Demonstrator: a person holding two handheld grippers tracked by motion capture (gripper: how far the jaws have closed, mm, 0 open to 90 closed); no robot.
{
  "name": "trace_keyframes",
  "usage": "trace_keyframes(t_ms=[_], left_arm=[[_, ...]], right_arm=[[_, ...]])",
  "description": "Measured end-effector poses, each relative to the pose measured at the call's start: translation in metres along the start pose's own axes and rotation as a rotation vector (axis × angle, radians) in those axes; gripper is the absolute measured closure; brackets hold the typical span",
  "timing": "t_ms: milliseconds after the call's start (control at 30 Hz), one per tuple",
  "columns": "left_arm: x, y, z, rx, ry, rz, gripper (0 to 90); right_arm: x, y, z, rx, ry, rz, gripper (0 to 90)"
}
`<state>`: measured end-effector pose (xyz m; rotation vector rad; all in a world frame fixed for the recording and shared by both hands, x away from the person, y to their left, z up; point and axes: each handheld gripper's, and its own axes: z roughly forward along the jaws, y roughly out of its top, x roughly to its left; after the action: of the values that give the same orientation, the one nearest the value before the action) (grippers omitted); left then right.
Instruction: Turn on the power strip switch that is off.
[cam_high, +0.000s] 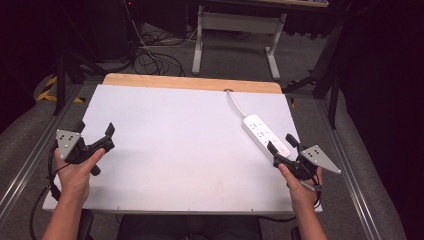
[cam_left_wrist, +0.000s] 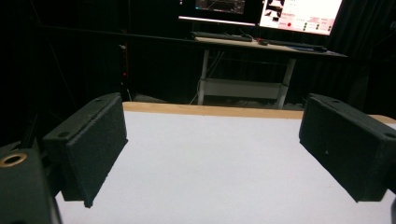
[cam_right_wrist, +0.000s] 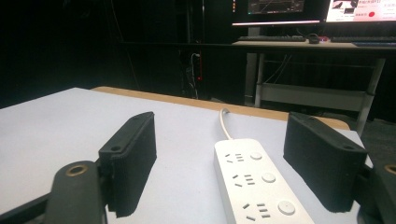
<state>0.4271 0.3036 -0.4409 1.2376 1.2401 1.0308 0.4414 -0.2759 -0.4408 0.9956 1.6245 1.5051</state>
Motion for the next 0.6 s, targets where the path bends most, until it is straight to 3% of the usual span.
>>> trace_keyframes(t_ms=[400, 600], left_arm=[[-0.002, 0.000, 0.005, 0.000, -0.011, 0.002, 8.3], [-0.001, 0.000, 0.005, 0.000, -0.014, 0.000, 8.4]], right_arm=[[-0.001, 0.001, -0.007, 0.002, -0.005, 0.007, 27.7], [0.000, 0.005, -0.012, -0.002, -0.017, -0.003, 40.3]])
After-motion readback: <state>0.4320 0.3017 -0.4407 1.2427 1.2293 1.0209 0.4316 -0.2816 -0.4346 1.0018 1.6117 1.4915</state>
